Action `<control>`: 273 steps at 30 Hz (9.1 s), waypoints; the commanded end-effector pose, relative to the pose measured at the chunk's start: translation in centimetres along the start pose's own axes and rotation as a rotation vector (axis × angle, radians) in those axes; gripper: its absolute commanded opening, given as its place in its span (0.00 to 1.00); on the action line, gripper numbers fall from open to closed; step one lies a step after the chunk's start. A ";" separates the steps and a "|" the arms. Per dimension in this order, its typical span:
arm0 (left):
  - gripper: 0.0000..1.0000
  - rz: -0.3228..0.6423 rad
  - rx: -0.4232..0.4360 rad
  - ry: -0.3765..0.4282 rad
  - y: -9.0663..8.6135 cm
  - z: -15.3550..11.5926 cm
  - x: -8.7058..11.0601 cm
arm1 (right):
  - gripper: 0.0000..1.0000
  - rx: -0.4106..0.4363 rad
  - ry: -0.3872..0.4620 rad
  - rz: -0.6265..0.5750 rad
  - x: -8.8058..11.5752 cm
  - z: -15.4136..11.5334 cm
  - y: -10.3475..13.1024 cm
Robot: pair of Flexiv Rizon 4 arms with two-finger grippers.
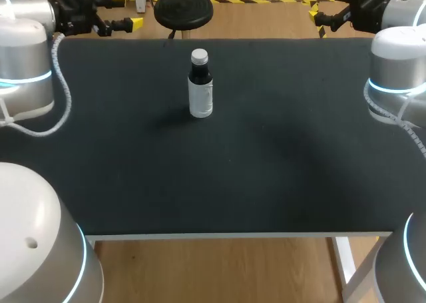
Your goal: Unscrew the bottle cap
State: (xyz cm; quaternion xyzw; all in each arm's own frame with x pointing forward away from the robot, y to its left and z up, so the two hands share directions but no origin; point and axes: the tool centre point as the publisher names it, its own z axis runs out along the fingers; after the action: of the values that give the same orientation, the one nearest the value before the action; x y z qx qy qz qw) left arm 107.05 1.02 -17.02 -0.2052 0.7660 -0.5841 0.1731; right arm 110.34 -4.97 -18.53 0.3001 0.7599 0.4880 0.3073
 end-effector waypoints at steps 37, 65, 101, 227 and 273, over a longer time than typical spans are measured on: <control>1.00 0.166 -0.086 0.408 4.9 3.2 1.9 | 1.00 0.002 0.002 0.000 -0.1 0.0 0.1; 1.00 0.098 -0.053 0.513 7.5 8.2 9.3 | 1.00 0.002 0.002 0.000 -0.1 0.0 0.1; 1.00 0.115 -0.108 0.663 8.4 13.9 11.7 | 1.00 0.002 0.002 0.000 -0.1 0.0 0.1; 0.00 0.155 0.063 0.713 8.1 14.9 14.3 | 1.00 0.002 0.002 0.000 -0.1 0.0 0.1; 0.00 0.158 0.046 0.719 8.1 14.9 14.3 | 1.00 -0.045 0.478 -0.066 2.5 2.9 1.4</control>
State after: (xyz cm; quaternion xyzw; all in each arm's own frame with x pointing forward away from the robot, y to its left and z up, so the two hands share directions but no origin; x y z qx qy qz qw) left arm 101.26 -16.83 -28.99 0.0752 0.7785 -0.6207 -0.0548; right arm 109.93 -0.87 -18.73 0.2308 0.7836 0.5182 0.2531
